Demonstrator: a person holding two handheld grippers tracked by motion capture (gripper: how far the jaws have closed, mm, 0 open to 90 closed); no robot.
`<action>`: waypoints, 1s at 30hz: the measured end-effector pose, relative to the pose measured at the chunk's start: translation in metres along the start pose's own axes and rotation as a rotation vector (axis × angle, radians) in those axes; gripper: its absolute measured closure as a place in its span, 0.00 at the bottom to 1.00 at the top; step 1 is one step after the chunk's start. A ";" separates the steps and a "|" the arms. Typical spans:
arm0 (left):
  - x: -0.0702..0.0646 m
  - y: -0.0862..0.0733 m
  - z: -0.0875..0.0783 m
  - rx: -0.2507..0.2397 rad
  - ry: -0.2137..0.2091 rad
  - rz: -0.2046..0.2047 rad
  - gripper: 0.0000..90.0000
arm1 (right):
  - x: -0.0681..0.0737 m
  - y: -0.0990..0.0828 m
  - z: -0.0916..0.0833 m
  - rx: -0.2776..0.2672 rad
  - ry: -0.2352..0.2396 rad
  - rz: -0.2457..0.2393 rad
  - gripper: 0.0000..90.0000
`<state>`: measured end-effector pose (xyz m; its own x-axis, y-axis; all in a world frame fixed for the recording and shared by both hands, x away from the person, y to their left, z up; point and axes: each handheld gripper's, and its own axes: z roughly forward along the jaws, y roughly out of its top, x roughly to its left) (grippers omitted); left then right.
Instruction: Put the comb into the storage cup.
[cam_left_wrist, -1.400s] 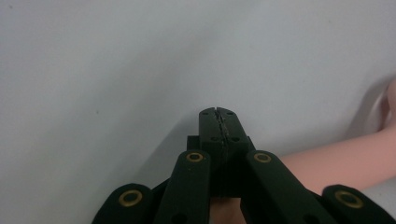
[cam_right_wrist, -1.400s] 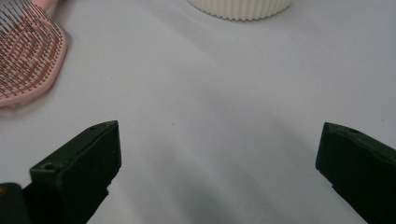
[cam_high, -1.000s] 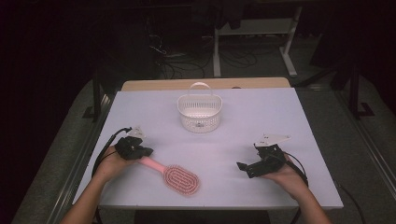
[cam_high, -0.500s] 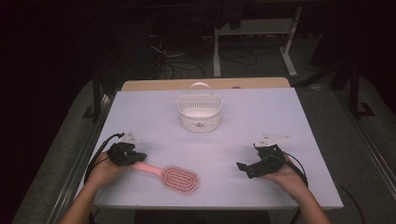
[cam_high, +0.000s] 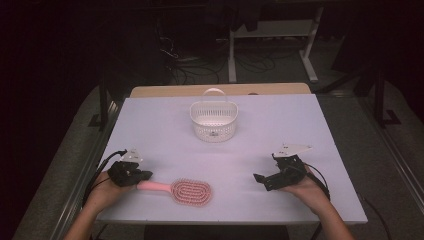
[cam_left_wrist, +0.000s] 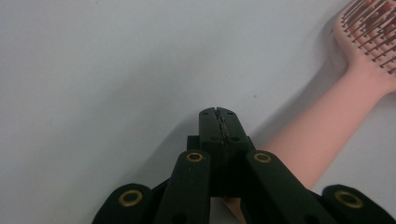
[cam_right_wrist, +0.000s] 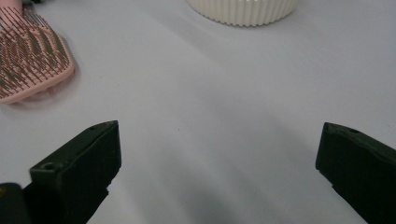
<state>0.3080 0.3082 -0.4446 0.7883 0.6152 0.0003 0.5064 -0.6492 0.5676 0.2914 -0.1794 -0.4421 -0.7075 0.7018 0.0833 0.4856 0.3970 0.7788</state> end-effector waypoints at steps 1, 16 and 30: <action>-0.001 -0.001 -0.001 0.001 -0.001 -0.003 1.00 | 0.000 0.000 0.000 0.001 0.000 0.001 0.00; -0.016 -0.020 -0.011 -0.010 -0.009 -0.010 1.00 | 0.001 0.000 0.001 0.004 -0.001 -0.004 0.00; -0.024 -0.030 -0.017 -0.021 -0.030 -0.021 1.00 | 0.001 -0.001 0.001 0.006 -0.001 -0.008 0.00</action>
<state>0.2684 0.3206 -0.4481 0.7878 0.6149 -0.0360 0.5158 -0.6267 0.5841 0.2905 -0.1785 -0.4430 -0.7108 0.6992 0.0766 0.4830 0.4060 0.7758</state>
